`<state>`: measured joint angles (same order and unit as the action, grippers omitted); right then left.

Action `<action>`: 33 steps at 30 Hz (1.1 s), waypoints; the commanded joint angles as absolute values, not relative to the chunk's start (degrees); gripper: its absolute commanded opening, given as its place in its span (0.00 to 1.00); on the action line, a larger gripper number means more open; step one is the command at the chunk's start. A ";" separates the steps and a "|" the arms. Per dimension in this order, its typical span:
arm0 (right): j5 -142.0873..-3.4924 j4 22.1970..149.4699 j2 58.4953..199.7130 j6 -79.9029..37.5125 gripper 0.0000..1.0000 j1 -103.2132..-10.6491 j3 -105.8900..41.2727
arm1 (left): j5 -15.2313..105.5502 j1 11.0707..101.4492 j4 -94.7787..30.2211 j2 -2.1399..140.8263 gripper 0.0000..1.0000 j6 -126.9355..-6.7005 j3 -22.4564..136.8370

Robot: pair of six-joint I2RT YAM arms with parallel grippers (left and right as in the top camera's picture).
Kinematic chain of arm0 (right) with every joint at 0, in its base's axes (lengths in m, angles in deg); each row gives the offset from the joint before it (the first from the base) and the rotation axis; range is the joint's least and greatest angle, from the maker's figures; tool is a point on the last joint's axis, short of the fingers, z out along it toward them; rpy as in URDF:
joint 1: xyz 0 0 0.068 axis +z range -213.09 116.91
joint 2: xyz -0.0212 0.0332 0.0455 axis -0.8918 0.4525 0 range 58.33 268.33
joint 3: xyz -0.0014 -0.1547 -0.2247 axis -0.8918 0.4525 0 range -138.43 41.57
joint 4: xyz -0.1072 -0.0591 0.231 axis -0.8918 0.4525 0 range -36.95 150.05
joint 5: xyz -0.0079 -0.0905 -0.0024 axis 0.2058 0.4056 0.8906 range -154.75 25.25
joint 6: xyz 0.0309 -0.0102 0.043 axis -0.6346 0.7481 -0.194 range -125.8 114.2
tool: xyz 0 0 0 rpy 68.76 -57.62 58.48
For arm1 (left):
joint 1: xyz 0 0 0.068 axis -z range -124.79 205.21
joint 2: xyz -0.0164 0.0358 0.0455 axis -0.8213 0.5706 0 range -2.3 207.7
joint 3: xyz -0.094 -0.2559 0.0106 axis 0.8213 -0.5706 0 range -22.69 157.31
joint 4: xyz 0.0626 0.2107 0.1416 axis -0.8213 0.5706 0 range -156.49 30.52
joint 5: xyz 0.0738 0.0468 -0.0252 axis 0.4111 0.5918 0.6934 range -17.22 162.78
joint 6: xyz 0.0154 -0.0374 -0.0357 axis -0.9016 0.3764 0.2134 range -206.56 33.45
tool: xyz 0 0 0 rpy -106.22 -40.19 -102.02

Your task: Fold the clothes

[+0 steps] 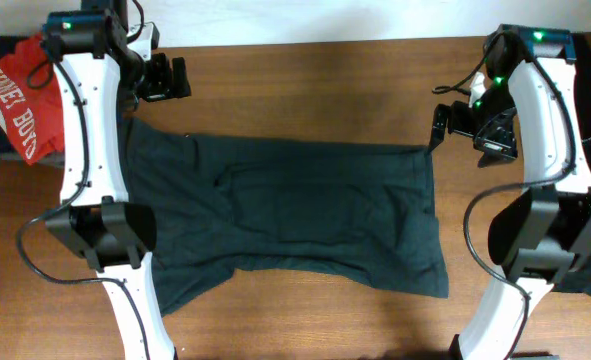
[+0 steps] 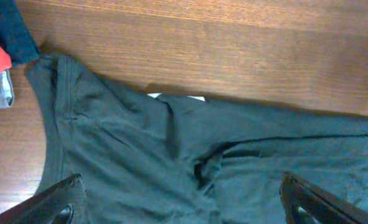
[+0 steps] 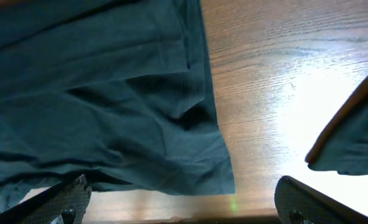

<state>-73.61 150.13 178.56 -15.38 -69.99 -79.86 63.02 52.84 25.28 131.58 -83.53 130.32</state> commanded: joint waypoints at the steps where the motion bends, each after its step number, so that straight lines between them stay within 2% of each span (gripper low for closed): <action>1: -72.67 150.41 173.99 -14.66 0.99 -68.57 -81.34 | 61.84 52.56 26.42 128.26 0.99 -83.35 132.01; 5: -72.67 150.41 170.47 -14.83 0.99 -66.21 -81.34 | 65.51 52.56 30.24 124.98 0.98 -83.40 131.96; 16: -68.32 150.41 164.41 -15.05 0.99 -58.84 -77.96 | 66.69 52.45 30.24 114.36 0.95 -79.24 128.86; 23: -64.89 150.39 159.54 -18.53 0.99 -58.69 -73.76 | 78.49 52.45 30.22 97.79 0.96 -67.81 111.50; 33: -64.87 150.34 158.75 -20.04 0.99 -58.60 -73.69 | 78.60 52.45 27.93 83.74 0.99 -60.03 80.80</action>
<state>-66.18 150.06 159.82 -19.14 -58.76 -74.02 77.14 52.77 29.39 85.53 -64.40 89.67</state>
